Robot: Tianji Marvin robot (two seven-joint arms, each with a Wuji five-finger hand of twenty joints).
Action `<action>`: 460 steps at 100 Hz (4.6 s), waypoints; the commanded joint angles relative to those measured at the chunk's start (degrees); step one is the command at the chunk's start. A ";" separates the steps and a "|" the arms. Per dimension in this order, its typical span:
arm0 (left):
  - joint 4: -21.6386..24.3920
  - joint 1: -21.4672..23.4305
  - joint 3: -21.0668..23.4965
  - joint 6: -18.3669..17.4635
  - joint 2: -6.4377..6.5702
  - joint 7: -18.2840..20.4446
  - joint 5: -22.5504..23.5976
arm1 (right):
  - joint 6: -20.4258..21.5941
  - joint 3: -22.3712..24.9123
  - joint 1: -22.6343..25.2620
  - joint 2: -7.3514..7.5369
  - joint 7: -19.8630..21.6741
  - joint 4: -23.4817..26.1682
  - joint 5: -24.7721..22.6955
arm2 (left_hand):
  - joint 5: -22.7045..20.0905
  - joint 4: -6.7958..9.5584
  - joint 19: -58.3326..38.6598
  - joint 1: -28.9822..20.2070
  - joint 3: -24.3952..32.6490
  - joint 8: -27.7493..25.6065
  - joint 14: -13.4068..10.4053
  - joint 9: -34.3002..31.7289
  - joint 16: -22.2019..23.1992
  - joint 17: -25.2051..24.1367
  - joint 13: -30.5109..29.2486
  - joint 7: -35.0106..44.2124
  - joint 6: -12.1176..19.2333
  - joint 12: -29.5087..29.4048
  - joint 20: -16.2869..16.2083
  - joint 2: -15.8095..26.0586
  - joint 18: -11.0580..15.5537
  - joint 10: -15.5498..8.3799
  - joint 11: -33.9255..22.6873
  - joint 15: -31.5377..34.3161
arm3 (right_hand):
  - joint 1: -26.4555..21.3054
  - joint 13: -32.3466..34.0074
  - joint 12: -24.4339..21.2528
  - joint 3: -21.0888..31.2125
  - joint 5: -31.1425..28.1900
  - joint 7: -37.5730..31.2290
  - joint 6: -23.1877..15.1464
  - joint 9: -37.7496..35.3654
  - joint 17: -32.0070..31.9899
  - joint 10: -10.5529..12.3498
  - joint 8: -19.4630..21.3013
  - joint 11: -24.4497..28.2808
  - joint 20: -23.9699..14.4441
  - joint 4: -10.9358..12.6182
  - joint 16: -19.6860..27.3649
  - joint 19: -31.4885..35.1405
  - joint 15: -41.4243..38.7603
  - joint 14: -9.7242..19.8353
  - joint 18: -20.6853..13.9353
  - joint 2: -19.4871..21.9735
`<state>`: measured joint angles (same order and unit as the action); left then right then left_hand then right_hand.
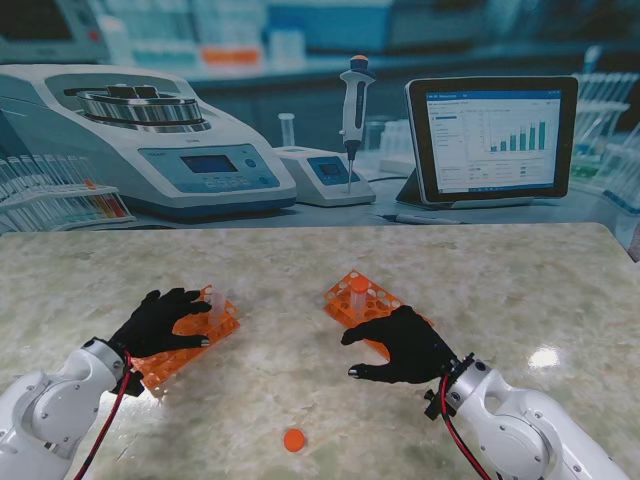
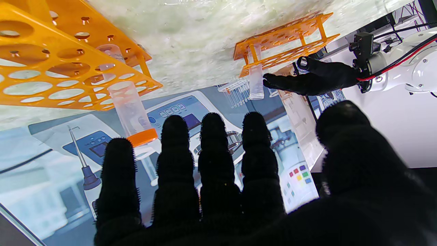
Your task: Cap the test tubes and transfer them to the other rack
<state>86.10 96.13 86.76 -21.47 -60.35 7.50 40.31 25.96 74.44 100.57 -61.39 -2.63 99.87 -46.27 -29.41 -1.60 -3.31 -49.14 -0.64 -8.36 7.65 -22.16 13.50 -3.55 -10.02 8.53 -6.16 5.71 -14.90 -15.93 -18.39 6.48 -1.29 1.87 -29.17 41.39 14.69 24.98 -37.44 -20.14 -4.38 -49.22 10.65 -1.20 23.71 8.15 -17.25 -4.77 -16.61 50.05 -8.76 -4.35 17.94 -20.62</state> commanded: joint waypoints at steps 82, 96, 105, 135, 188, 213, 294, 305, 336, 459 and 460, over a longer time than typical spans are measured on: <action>-0.69 -1.24 -3.18 1.18 0.08 0.81 -1.68 | 0.20 -0.25 0.46 0.01 0.34 0.33 0.07 | 1.30 0.00 3.35 2.60 0.44 0.73 0.13 1.68 -1.00 -0.91 1.94 -1.24 2.41 -1.34 1.83 0.73 -0.07 0.88 1.08 -0.73 | 1.66 -1.09 0.04 -0.87 1.22 0.11 -0.14 0.35 -1.02 1.23 0.07 -0.54 1.25 1.23 0.68 0.04 0.60 1.37 1.28 1.29; -1.41 -1.37 -3.61 1.23 -0.02 0.30 -1.91 | 0.18 -0.34 0.41 0.01 0.36 0.32 0.09 | 1.37 -0.01 3.31 2.42 0.42 0.66 0.09 1.53 -0.99 -0.89 1.86 -1.05 3.80 -1.30 1.85 0.80 -0.10 0.57 0.99 -0.71 | 1.68 -1.17 0.04 -0.89 1.23 0.11 -0.09 0.31 -1.04 1.22 0.08 -0.53 1.26 1.23 0.69 0.03 0.63 1.31 1.27 1.32; -1.78 -1.34 -3.80 1.02 -0.10 0.12 -2.59 | 0.17 -0.44 0.36 0.02 0.39 0.32 0.08 | 1.53 -0.02 3.29 2.31 0.43 0.52 0.04 1.43 -0.97 -0.91 1.79 -0.72 5.67 -1.26 1.84 1.19 -0.12 0.28 0.90 -0.69 | 1.72 -1.17 0.04 -0.91 1.21 0.10 -0.14 0.32 -1.06 1.30 0.09 -0.54 1.26 1.23 0.69 0.02 0.64 1.38 1.29 1.38; -1.99 -1.28 -4.56 1.52 -0.29 0.64 -5.37 | 0.01 -0.78 0.19 0.05 0.61 0.29 0.19 | 0.23 -0.27 3.60 -1.62 0.03 -1.65 -1.23 1.27 -0.78 -0.77 1.80 3.77 15.15 -0.80 2.73 8.29 1.01 -2.32 -0.15 -0.63 | 1.73 -1.20 0.04 -0.96 1.12 0.05 -0.15 0.36 -1.08 1.21 0.11 -0.55 1.27 1.24 0.69 0.01 0.65 1.32 1.31 1.60; -2.28 -0.74 -4.83 2.27 -0.76 -1.13 -6.22 | -0.23 -1.34 -0.19 0.13 1.22 0.19 0.52 | -6.77 -0.36 3.37 -12.31 -0.58 -6.86 -2.48 -0.98 -0.33 -0.55 -0.60 11.90 22.02 0.66 3.44 12.95 2.06 -7.17 -2.56 -0.08 | 1.61 -1.20 0.03 -1.25 1.18 0.06 -0.15 0.32 -1.14 1.25 0.13 -0.53 1.28 1.26 0.69 -0.01 0.64 1.33 1.27 2.08; -1.84 -0.29 -4.11 1.65 -0.88 -2.06 -5.74 | -0.28 -1.46 -0.27 0.12 1.30 0.17 0.68 | -8.63 -0.30 3.27 -12.47 -0.86 -6.08 -2.50 -1.72 -0.20 -0.52 -1.41 12.00 20.03 1.34 3.22 12.71 2.14 -9.83 -3.66 0.07 | 1.65 -1.18 0.04 -1.40 1.14 0.07 -0.04 0.30 -1.12 1.12 0.13 -0.52 1.27 1.29 0.69 -0.01 0.64 1.31 1.20 2.32; 2.53 4.40 1.93 -3.99 -1.81 -8.47 -2.61 | -0.25 -1.58 -0.40 0.12 1.39 0.08 0.86 | -11.79 -0.39 1.36 -3.93 -0.67 -20.87 0.85 -7.48 1.21 -0.32 -5.97 22.23 11.75 2.12 -1.48 7.24 -0.47 -1.40 -2.60 1.00 | 1.59 -1.24 0.03 -1.68 1.21 0.09 -0.15 0.38 -1.17 1.25 0.13 -0.55 1.28 1.32 0.71 -0.06 0.66 1.46 1.18 2.54; 2.75 5.04 2.85 -4.15 -1.87 -9.33 -1.52 | -0.31 -1.63 -0.44 0.14 1.48 0.08 0.86 | -8.24 -0.28 1.37 -3.24 -0.59 -28.30 0.70 -7.84 1.45 -0.13 -6.13 28.77 12.30 2.77 -1.72 6.31 -0.58 -1.10 -2.48 1.11 | 1.58 -1.25 0.03 -1.68 1.11 0.04 -0.23 0.36 -1.21 1.29 0.15 -0.54 1.29 1.33 0.71 -0.08 0.67 1.38 1.16 2.54; 1.95 5.73 4.25 -1.74 -1.68 -10.72 2.55 | -0.33 -1.70 -0.52 0.15 1.58 0.04 0.90 | -5.69 -0.20 1.37 -1.95 -0.54 -31.13 0.66 -7.35 1.75 0.08 -5.83 33.07 11.67 3.62 -1.84 5.64 -0.94 -0.93 -2.12 1.08 | 1.59 -1.25 0.03 -1.71 1.16 0.06 -0.14 0.32 -1.24 1.31 0.15 -0.53 1.30 1.32 0.71 -0.09 0.67 1.33 1.20 2.51; -2.06 -1.11 -1.73 3.08 -0.35 -4.14 3.03 | 0.09 -1.41 -0.34 0.19 1.75 0.13 0.95 | 2.55 -0.04 3.12 2.23 -0.07 0.09 0.01 2.63 -0.12 -1.04 2.34 -2.34 0.81 -0.89 -0.15 1.58 -0.08 1.06 1.34 -0.76 | 1.72 -1.32 0.02 -1.40 1.04 0.03 -0.12 0.33 -1.31 1.35 0.14 -0.54 1.35 1.23 0.75 -0.16 0.71 1.42 1.23 1.86; -2.09 -1.18 -1.80 3.11 -0.34 -4.08 3.00 | 0.11 -1.40 -0.35 0.19 1.78 0.12 0.96 | 2.60 -0.04 3.14 2.26 -0.07 0.12 0.06 2.68 -0.13 -1.04 2.37 -2.37 0.74 -0.92 -0.12 1.57 -0.09 1.09 1.36 -0.76 | 1.70 -1.31 0.02 -1.39 1.03 0.03 -0.03 0.33 -1.32 1.33 0.14 -0.54 1.36 1.24 0.75 -0.16 0.71 1.39 1.23 1.88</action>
<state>84.18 95.42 85.31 -18.62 -60.74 2.88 43.48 26.03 73.09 99.83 -61.19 -1.10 99.90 -45.45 -28.12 -1.64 -3.29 -47.78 -1.37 -9.19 8.15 -21.43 14.22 -3.77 -10.00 7.88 -4.73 5.84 -15.02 -13.76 -18.51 6.78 -1.11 1.91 -29.17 41.39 14.69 24.41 -37.44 -20.14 -4.38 -49.22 10.47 -1.19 23.71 8.15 -17.23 -4.77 -16.61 50.05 -8.76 -4.31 17.95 -20.52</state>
